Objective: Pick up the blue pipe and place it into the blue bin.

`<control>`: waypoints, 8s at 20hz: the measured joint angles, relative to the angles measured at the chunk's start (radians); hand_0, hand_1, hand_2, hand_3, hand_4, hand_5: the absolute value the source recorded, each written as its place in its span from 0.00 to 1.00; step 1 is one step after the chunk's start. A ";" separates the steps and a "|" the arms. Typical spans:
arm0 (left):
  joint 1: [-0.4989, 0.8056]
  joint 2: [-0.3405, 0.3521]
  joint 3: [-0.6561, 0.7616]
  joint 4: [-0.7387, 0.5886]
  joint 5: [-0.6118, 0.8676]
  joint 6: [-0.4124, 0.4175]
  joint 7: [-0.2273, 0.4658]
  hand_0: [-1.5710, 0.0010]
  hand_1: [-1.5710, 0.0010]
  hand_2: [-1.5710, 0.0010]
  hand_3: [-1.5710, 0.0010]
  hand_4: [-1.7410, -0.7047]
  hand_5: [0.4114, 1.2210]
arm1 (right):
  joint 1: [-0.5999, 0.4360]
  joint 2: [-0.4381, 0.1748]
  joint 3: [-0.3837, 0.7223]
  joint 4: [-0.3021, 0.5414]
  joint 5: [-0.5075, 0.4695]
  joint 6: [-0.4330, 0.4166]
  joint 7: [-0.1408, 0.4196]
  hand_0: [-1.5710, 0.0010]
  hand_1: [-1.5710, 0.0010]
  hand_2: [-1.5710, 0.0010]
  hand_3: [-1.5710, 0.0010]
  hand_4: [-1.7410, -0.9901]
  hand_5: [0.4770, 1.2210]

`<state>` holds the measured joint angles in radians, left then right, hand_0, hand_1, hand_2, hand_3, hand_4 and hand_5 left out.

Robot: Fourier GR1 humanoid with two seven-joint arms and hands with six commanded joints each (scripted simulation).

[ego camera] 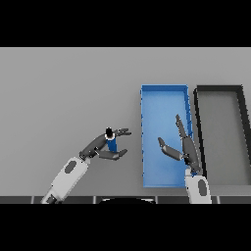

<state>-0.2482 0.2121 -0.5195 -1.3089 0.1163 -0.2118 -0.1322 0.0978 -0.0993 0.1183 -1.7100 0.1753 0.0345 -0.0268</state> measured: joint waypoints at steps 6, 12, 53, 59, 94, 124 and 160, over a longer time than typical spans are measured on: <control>0.007 -0.032 -0.032 0.005 -0.004 0.002 -0.041 0.22 0.19 0.17 0.22 0.11 0.85 | 0.008 -0.005 -0.003 -0.009 -0.011 0.009 -0.001 1.00 1.00 1.00 1.00 0.73 0.17; 0.011 -0.052 -0.040 -0.033 -0.015 0.060 -0.078 0.06 0.05 0.05 0.09 0.03 0.96 | -0.003 -0.013 -0.009 0.003 -0.009 0.010 0.003 1.00 1.00 1.00 1.00 0.74 0.17; -0.061 -0.039 -0.069 -0.230 0.027 0.019 0.047 0.00 0.00 0.00 0.02 0.00 1.00 | -0.445 -0.163 0.209 -0.176 -0.461 0.502 0.338 1.00 1.00 1.00 1.00 0.68 0.07; -0.070 -0.023 -0.061 -0.219 0.013 0.017 0.062 0.00 0.00 0.00 0.06 0.00 1.00 | -0.581 -0.076 0.238 -0.059 -0.449 0.518 0.362 0.97 0.95 0.93 0.97 0.66 0.04; -0.089 0.027 -0.076 -0.212 -0.113 -0.018 0.116 0.98 0.98 0.98 0.98 0.82 0.22 | -0.615 0.057 0.230 -0.012 -0.442 0.635 0.334 0.00 0.00 0.00 0.00 0.33 1.00; -0.056 0.044 -0.069 -0.224 -0.084 -0.030 0.179 1.00 1.00 1.00 1.00 0.82 0.09 | -1.000 -0.260 -0.188 0.400 -0.775 0.169 0.551 0.00 0.00 0.00 0.00 0.00 0.87; -0.063 0.033 -0.054 -0.221 -0.055 -0.031 0.204 1.00 1.00 1.00 1.00 0.79 0.07 | -0.831 -0.588 0.678 0.608 -0.992 -0.076 0.572 0.99 0.99 0.99 1.00 0.82 0.26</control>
<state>-0.3112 0.2455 -0.5733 -1.5296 0.0618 -0.2424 0.0717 -0.7330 -0.6875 0.7964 -1.1018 -0.8168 -0.0415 0.5453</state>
